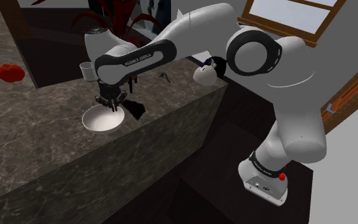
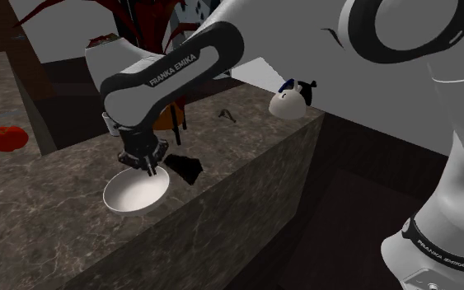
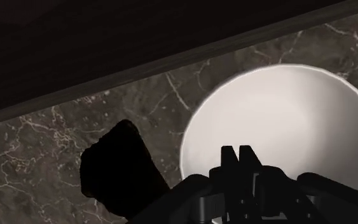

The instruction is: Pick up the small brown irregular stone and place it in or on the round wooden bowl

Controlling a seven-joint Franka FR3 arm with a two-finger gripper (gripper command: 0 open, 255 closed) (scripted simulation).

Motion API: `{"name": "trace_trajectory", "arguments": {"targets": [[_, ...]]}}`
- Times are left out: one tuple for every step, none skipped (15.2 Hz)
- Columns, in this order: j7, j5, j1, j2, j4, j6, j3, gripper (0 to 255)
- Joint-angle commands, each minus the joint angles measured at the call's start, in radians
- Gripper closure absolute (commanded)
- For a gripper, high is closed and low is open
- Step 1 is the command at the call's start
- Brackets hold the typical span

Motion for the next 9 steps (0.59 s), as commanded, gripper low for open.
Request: {"name": "trace_trajectory", "arguments": {"targets": [[0.03, -0.006, 0.04, 0.064, 0.118, -0.055, 0.002, 255], [0.041, -0.008, 0.058, 0.095, 0.17, -0.077, 0.002, 255], [0.025, -0.005, 0.036, 0.058, 0.11, -0.053, 0.002, 255], [0.025, -0.005, 0.036, 0.058, 0.11, -0.053, 0.002, 0], [0.06, -0.004, 0.012, -0.022, -0.056, 0.106, -0.004, 0], [0.097, -0.008, -0.007, -0.086, -0.196, 0.257, -0.013, 0], [0.137, -0.016, -0.02, -0.136, -0.319, 0.404, -0.026, 0], [0.182, -0.03, -0.025, -0.174, -0.428, 0.549, -0.047, 0], [0.237, -0.053, -0.019, -0.2, -0.523, 0.693, -0.078, 0]]}}
